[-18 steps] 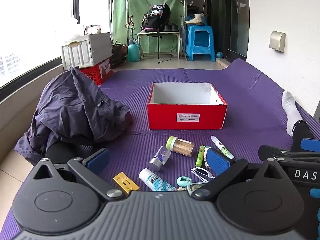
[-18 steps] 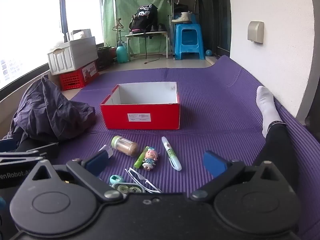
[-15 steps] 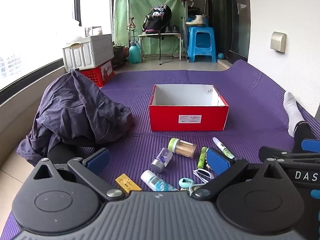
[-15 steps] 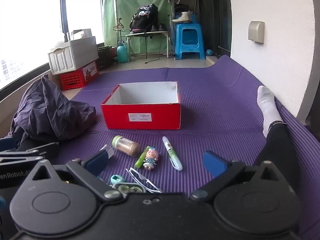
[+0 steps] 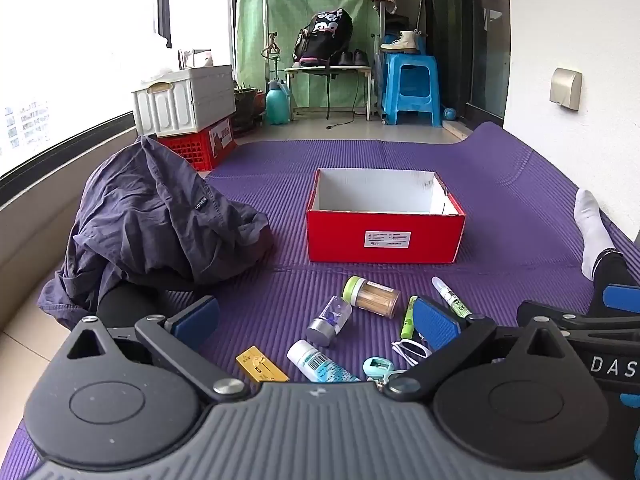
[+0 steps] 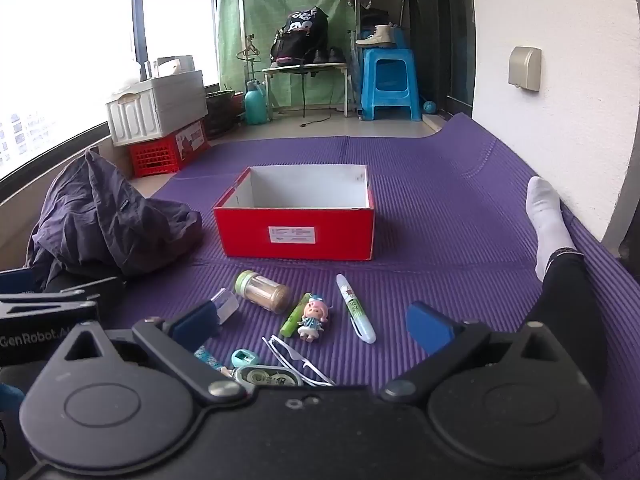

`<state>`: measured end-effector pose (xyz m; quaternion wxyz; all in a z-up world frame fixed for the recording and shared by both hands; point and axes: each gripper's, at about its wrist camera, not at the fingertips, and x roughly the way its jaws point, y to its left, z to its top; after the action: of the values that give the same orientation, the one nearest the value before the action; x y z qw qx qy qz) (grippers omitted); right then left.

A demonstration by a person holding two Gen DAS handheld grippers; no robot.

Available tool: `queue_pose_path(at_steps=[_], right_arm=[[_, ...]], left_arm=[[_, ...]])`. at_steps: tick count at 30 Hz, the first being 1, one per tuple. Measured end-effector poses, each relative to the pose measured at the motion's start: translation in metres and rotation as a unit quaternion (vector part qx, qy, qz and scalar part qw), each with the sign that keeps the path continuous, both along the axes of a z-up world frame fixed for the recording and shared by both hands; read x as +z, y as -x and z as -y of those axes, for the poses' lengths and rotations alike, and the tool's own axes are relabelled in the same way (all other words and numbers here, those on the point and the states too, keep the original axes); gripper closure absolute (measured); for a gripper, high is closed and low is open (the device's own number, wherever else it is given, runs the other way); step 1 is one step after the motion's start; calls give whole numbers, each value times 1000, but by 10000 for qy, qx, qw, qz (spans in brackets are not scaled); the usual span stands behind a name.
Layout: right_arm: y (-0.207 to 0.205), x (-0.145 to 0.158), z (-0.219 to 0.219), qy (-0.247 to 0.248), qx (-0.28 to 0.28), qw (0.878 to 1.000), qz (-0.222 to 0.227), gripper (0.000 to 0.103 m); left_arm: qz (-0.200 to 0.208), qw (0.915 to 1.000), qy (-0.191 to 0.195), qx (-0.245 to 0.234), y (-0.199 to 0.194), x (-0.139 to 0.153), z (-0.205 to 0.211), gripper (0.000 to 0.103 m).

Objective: Organize rigid objects

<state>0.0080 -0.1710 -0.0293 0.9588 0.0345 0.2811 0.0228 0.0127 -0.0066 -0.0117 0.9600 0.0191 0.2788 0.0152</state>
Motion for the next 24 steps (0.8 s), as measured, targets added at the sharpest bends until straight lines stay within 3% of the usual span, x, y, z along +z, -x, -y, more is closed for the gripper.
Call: queue_pose_path(at_steps=[24], right_arm=[[0, 0, 2, -30, -31, 10000, -52, 2]], left_arm=[[-54, 10000, 45, -14, -1, 2, 0, 0]])
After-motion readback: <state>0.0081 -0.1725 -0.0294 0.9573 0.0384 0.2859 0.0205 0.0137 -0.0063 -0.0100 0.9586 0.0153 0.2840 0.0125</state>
